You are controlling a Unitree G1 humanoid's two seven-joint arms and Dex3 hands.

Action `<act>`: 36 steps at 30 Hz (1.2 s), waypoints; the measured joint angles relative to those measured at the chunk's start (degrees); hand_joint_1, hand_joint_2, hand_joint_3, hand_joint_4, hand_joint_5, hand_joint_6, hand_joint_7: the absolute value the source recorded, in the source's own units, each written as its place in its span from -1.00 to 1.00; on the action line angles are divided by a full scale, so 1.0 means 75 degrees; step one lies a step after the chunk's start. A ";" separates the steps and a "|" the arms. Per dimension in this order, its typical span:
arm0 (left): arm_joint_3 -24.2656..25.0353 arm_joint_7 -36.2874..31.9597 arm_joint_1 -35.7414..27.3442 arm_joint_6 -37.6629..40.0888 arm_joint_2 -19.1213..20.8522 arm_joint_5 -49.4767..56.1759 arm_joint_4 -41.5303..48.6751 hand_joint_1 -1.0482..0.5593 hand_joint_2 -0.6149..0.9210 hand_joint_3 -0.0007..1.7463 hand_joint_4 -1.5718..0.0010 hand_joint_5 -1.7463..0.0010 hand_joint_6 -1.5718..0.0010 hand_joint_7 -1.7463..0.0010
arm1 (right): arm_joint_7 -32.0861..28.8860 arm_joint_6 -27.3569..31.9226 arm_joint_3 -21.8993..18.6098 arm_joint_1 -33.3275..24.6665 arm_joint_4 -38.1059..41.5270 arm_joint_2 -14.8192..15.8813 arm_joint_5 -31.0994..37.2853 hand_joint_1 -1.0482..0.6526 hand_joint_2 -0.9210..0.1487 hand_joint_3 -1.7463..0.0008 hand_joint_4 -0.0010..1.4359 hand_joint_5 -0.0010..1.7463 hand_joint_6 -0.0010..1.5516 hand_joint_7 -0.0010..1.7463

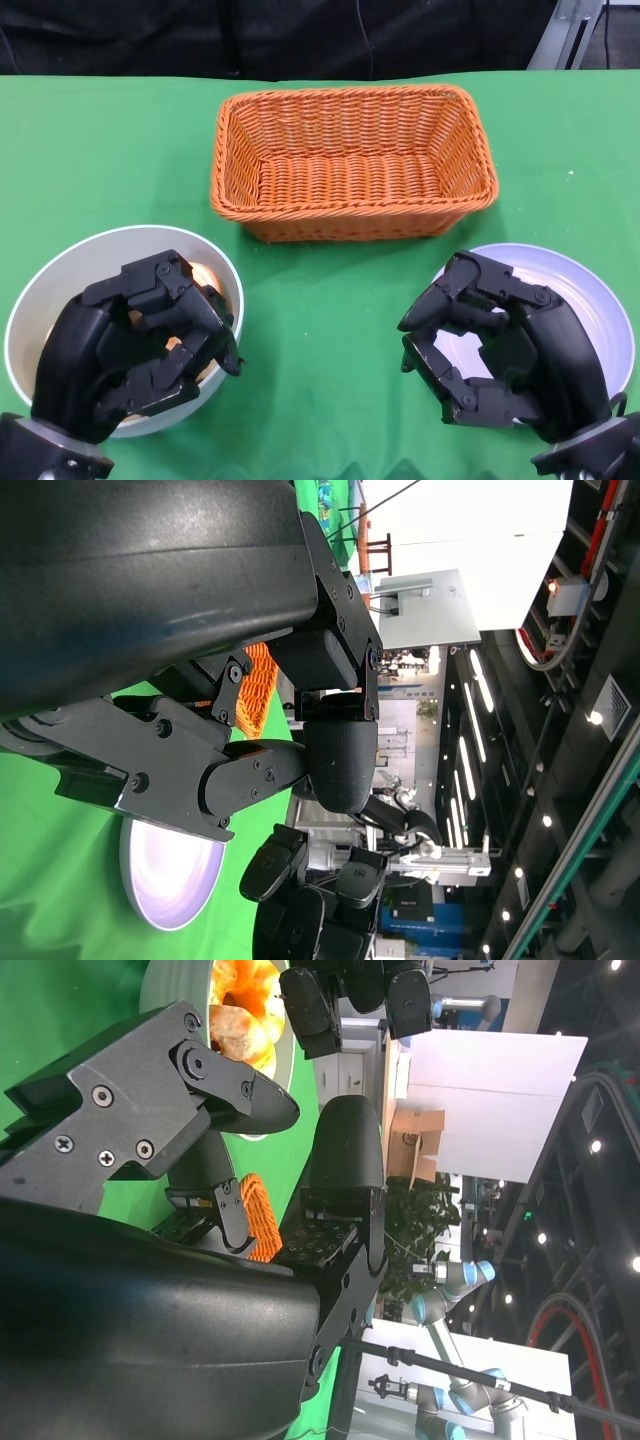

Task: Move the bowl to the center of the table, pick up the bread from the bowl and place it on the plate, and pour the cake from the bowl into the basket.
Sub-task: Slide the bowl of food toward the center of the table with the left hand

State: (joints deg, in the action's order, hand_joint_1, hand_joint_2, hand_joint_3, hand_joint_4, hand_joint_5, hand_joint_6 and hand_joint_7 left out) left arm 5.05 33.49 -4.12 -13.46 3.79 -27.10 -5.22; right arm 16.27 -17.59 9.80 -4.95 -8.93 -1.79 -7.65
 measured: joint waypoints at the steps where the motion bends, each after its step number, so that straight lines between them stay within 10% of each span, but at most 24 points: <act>1: 0.0000 0.0000 0.0000 0.0000 0.0000 0.0000 0.0000 0.14 0.85 -0.25 0.01 -0.80 -0.04 -0.41 | 0.0000 0.0000 -0.0001 0.0005 0.0000 0.0000 -0.0001 0.10 -0.25 -0.12 0.03 0.78 -0.10 0.35; 31: 0.0012 -0.0091 0.0041 0.0086 0.0001 0.0011 -0.0059 0.11 0.87 -0.32 0.01 -0.79 -0.05 -0.38 | 0.0020 0.0000 -0.0032 0.0079 0.0118 0.0034 -0.0061 0.10 -0.25 -0.10 0.03 0.78 -0.10 0.36; 36: 0.0365 -0.0467 0.0163 0.0199 0.0031 -0.0123 -0.0499 0.09 0.99 -0.62 -0.05 -0.55 -0.22 0.06 | 0.0007 0.0000 -0.0026 0.0083 0.0122 0.0017 -0.0030 0.10 -0.28 -0.09 0.04 0.77 -0.11 0.35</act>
State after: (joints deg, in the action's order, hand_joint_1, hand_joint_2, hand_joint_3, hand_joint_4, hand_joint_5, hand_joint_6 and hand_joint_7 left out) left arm 7.79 29.99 -2.89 -11.97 4.02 -28.02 -8.96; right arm 16.32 -17.60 9.61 -4.33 -8.02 -1.67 -7.87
